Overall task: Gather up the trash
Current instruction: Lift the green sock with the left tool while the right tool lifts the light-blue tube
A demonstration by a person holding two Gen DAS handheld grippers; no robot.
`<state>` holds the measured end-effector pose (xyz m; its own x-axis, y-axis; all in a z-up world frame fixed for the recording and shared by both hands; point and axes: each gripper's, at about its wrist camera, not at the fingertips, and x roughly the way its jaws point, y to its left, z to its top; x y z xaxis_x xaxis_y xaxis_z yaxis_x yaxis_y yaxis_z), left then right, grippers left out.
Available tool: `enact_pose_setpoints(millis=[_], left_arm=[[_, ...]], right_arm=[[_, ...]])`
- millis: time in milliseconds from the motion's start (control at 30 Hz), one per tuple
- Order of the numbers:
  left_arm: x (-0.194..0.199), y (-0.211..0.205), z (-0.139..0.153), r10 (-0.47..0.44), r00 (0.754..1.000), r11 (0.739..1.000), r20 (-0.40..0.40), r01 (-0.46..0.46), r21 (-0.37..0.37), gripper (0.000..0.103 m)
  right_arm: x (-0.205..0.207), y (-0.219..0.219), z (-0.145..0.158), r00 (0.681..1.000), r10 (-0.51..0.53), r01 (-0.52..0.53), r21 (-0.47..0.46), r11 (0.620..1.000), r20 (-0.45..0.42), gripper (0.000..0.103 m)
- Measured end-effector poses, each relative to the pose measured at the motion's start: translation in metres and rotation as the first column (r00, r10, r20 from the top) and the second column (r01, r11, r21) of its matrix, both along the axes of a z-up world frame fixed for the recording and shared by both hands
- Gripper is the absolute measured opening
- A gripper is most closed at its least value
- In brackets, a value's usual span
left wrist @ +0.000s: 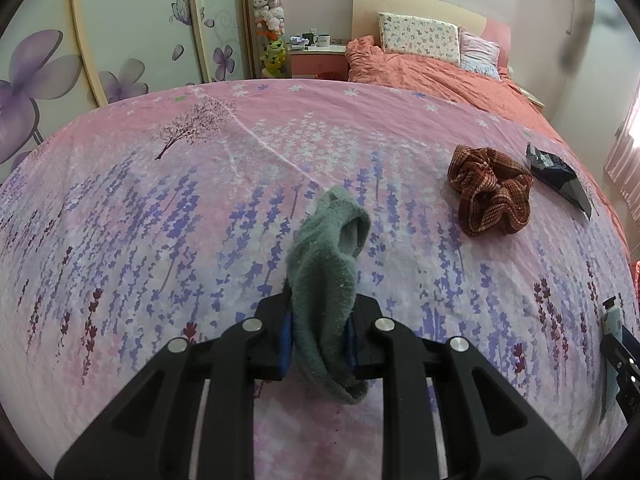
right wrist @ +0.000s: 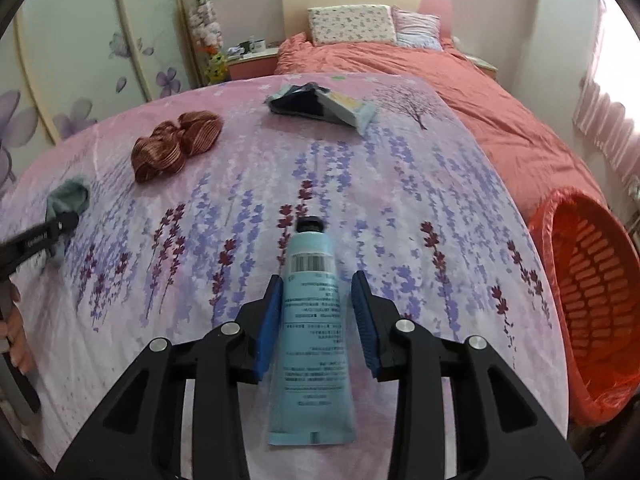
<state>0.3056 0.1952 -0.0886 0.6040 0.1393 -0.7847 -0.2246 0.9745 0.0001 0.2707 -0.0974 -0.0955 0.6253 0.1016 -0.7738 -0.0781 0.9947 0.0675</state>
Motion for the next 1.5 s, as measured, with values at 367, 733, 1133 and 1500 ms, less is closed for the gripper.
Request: enact_pose_setpoints(millis=[367, 733, 1133, 1500], left_arm=[[-0.003, 0.002, -0.001, 0.001, 1.000, 1.000, 0.003, 0.000, -0.009, 0.022], [-0.003, 0.002, 0.000, -0.056, 0.998, 0.997, 0.014, 0.056, -0.044, 0.036], [-0.002, 0.014, -0.001, -0.067, 0.997, 0.993, 0.029, 0.069, -0.091, 0.035], [0.000, 0.006, 0.000, -0.065, 0.998, 0.998, 0.004, 0.065, -0.019, 0.035]], right_arm=[[0.000, 0.000, -0.001, 1.000, -0.001, 0.001, -0.019, 1.000, 0.001, 0.036], [0.003, 0.002, -0.001, 1.000, -0.009, 0.009, -0.028, 1.000, -0.001, 0.036], [0.008, 0.002, 0.000, 1.000, -0.029, 0.029, -0.018, 0.999, 0.001, 0.037], [0.006, 0.000, -0.001, 1.000, -0.028, 0.028, -0.016, 0.999, 0.002, 0.038]])
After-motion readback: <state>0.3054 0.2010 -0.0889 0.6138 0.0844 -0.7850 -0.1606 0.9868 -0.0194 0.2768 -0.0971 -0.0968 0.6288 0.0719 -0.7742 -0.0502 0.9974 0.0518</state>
